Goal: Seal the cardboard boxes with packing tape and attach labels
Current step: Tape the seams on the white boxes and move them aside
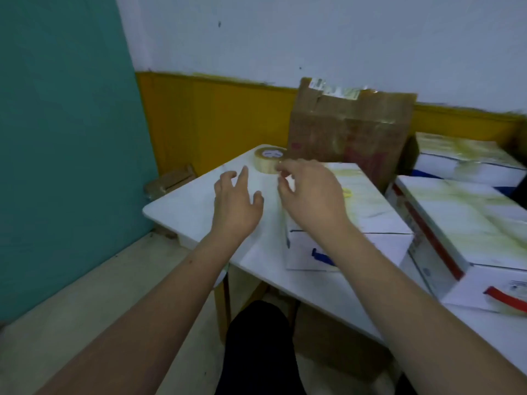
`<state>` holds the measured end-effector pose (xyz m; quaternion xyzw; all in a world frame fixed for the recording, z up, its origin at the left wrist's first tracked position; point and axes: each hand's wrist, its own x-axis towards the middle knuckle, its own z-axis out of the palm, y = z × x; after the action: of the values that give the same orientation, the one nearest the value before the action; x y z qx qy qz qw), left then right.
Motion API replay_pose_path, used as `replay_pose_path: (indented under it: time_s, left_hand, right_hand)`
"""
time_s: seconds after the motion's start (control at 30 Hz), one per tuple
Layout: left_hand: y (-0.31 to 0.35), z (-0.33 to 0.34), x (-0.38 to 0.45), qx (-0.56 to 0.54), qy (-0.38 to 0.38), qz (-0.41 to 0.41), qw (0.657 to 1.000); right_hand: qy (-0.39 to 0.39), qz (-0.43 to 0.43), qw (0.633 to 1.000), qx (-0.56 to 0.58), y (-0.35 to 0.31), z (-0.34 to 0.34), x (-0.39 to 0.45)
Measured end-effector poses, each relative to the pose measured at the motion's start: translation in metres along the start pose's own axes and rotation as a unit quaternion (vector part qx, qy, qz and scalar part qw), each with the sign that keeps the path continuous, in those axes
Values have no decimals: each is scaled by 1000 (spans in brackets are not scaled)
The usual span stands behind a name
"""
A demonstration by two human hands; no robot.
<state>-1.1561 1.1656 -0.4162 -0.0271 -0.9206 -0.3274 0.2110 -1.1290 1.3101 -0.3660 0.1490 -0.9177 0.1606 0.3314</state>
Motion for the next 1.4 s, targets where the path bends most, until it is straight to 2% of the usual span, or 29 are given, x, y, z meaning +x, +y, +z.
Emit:
replay_pose_path:
  time_s: [0.07, 0.13, 0.3, 0.47, 0.53, 0.67, 0.83, 0.93, 1.0, 1.13, 1.2, 1.33, 1.4]
  left_hand:
    - [37, 11, 7, -66, -39, -5, 997]
    - [63, 23, 14, -80, -101, -20, 991]
    - [66, 44, 24, 61, -193, 47, 978]
    - [72, 43, 33, 49, -218, 74, 972]
    - [77, 44, 35, 45, -213, 78, 973]
    - [90, 48, 25, 73, -196, 112, 971]
    - [129, 63, 3, 100, -215, 187, 953]
    - [159, 80, -13, 89, -251, 232, 935]
    - [174, 91, -22, 93, -265, 255, 925]
    - [184, 98, -31, 92, -275, 271, 918]
    - [182, 92, -29, 52, -287, 255, 922]
    - [170, 78, -19, 7, -270, 237, 933]
    - [160, 72, -12, 32, -262, 228, 937]
  right_hand:
    - [-147, 108, 983, -21, 47, -19, 6]
    - [-249, 153, 956, -22, 77, -26, 2]
    - [-265, 130, 955, -42, 98, -33, -5]
    - [-281, 128, 949, -64, 99, -53, -1]
    - [-257, 143, 955, -37, 102, -64, -5]
    - [-126, 185, 974, -16, 134, -99, -28]
    - [-28, 311, 949, -45, 203, -163, -81]
    - [19, 401, 914, -54, 237, -192, -121]
    - [41, 476, 878, -17, 256, -202, -148]
    - [120, 632, 748, 164, 288, -207, -181]
    - [139, 673, 698, 200, 295, -210, -186]
    - [117, 692, 682, 207, 304, -203, -193]
    - [104, 704, 690, 132, 301, -205, -190]
